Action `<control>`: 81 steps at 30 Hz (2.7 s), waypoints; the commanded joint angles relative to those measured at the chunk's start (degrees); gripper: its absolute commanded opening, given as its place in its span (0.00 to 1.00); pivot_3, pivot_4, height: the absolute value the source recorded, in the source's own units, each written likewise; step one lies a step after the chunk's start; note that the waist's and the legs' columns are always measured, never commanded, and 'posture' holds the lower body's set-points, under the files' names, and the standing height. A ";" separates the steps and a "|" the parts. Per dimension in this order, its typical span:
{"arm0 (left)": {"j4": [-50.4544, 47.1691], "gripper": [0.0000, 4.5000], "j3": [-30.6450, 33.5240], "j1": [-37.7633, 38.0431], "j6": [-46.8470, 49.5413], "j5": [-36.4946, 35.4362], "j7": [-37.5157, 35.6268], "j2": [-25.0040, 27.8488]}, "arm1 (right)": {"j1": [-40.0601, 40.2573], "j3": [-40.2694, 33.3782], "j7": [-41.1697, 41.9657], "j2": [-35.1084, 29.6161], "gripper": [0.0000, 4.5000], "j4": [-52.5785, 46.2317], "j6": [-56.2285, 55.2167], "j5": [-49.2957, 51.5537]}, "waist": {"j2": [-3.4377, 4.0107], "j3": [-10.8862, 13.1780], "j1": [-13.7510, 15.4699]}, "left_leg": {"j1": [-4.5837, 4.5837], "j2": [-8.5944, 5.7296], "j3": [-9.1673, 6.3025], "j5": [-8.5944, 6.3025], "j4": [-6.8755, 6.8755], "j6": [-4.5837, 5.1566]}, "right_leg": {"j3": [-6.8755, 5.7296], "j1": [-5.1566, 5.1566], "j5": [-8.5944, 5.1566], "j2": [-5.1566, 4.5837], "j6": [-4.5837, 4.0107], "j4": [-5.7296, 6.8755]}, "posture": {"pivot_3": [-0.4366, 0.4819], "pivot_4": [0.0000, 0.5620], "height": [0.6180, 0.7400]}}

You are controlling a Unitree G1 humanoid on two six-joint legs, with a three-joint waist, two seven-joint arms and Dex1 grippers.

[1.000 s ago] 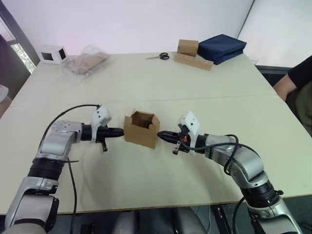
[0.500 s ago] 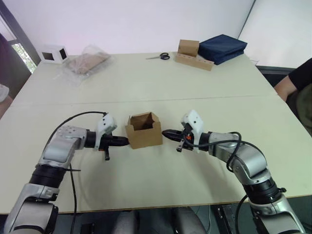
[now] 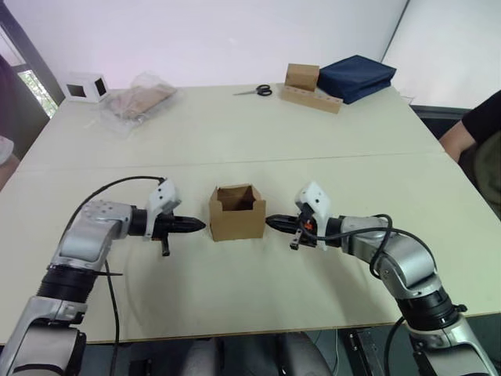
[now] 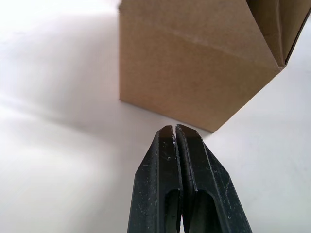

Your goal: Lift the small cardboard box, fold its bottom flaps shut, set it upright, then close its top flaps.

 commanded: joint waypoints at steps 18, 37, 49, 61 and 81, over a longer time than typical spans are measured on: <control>-10.75 0.01 7.28 -4.39 12.71 -13.83 3.79 -0.98 | -12.37 -6.93 11.59 4.09 0.00 15.25 -4.60 5.77 | 0.00 0.00 -0.26 | 0.03 0.02 0.00 0.00 -0.02 0.00 | 0.01 -0.01 0.00 0.02 0.00 0.02 | 0.48 0.27 1.00; -9.72 0.01 5.13 -1.02 9.04 -11.43 8.61 -4.05 | -14.83 -1.99 17.64 6.71 0.00 21.88 -7.55 2.30 | 0.01 0.00 -0.12 | 0.02 0.00 0.01 0.00 -0.01 -0.01 | 0.00 -0.01 0.00 0.00 0.00 0.01 | 0.48 0.27 1.00; -6.72 0.01 3.09 -1.10 5.57 -7.78 10.60 -5.71 | -15.83 1.50 19.01 7.48 0.00 26.69 -11.77 -3.53 | 0.04 -0.06 -0.10 | 0.05 0.00 0.01 0.01 0.00 -0.03 | 0.00 0.01 0.01 -0.01 0.00 0.02 | 0.48 0.27 1.00; -8.73 0.01 2.13 -0.20 7.03 -7.83 9.24 -4.98 | -15.97 0.37 19.52 6.88 0.00 24.55 -11.12 -3.16 | 0.06 -0.10 -0.09 | 0.13 0.01 0.00 0.02 0.00 -0.04 | 0.00 0.08 0.01 0.00 0.00 0.05 | 0.48 0.27 1.00; -9.49 0.01 7.49 -3.11 9.35 -12.60 8.92 -3.81 | -17.01 -5.43 18.10 5.17 0.00 18.89 -6.85 0.85 | 0.06 -0.09 -0.08 | 0.10 0.01 0.00 0.02 -0.01 -0.04 | 0.00 0.05 0.01 -0.01 0.00 0.03 | 0.48 0.27 1.00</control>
